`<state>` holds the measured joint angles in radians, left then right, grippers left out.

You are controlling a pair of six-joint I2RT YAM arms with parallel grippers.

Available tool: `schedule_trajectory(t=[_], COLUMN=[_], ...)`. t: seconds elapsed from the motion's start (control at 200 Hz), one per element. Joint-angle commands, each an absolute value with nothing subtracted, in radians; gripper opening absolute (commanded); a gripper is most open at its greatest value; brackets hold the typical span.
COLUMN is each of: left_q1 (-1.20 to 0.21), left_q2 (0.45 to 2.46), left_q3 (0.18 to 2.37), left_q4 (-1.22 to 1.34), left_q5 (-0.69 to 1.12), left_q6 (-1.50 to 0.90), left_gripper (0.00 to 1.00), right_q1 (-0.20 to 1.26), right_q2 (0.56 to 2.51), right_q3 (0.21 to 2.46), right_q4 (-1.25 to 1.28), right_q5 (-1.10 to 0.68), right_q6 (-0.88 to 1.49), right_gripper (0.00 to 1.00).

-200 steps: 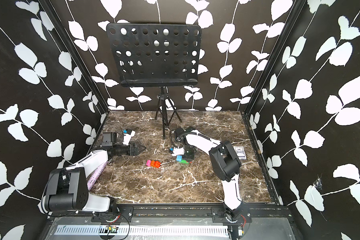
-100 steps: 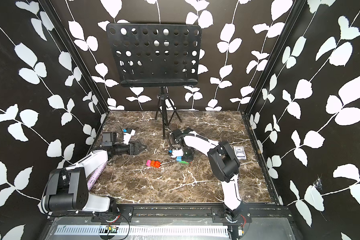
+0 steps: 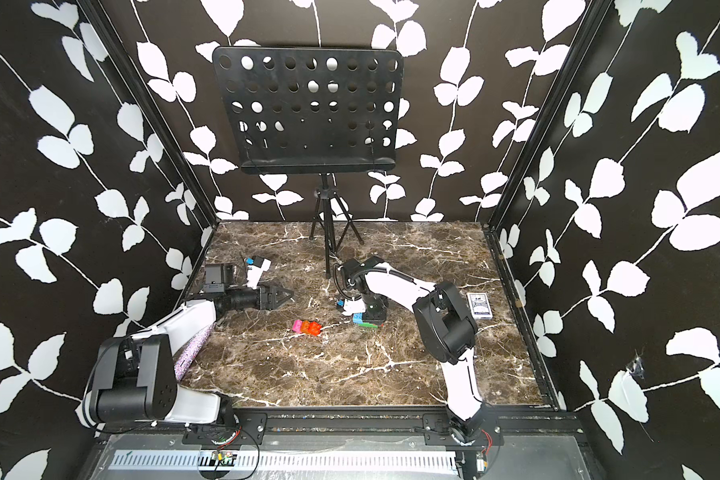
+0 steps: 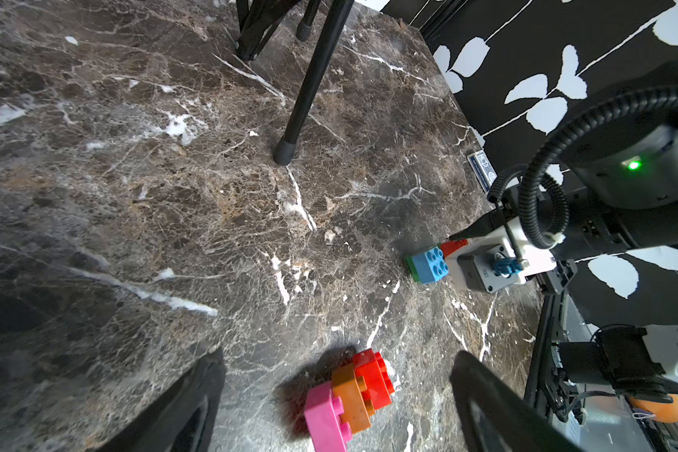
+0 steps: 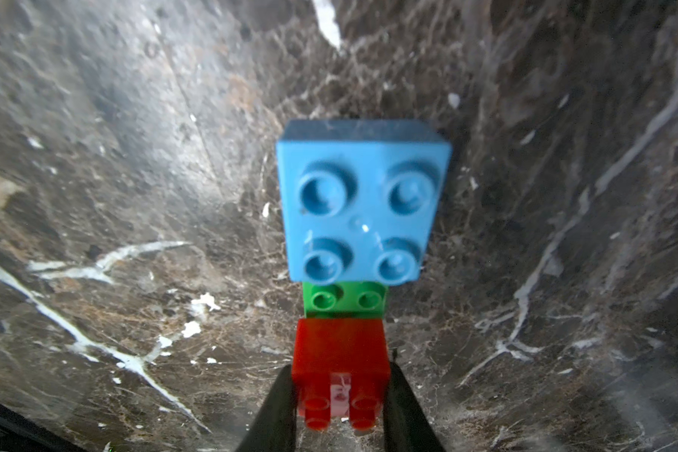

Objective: Assemble the letter y with lego
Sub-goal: Assemble the lego brick with the lego brick.

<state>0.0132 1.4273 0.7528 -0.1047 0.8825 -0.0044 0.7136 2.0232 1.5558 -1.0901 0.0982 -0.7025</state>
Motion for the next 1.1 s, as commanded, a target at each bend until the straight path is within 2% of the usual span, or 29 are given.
schedule_trajectory(t=[0.0, 0.18, 0.54, 1.095], left_q1=[0.016, 0.017, 0.017, 0.016], left_q2=[1.428, 1.428, 1.425, 1.428], left_q3=[0.745, 0.745, 0.745, 0.747], left_q4=[-0.097, -0.098, -0.103, -0.104], left_q5=[0.896, 0.890, 0.889, 0.885], left_q6=[-0.005, -0.003, 0.004, 0.003], left_gripper=[0.92, 0.92, 0.92, 0.92], right_q1=[0.716, 0.717, 0.747, 0.813], right_q2=[2.073, 2.096, 2.160, 2.149], right_q3=[1.522, 1.557, 1.553, 1.575], right_q4=[-1.169, -1.180, -1.170, -1.162], right_q5=[0.103, 0.076, 0.127, 0.172], right_q6=[-0.687, -0.678, -0.847, -0.837], right_gripper=[0.15, 0.15, 0.11, 0.10])
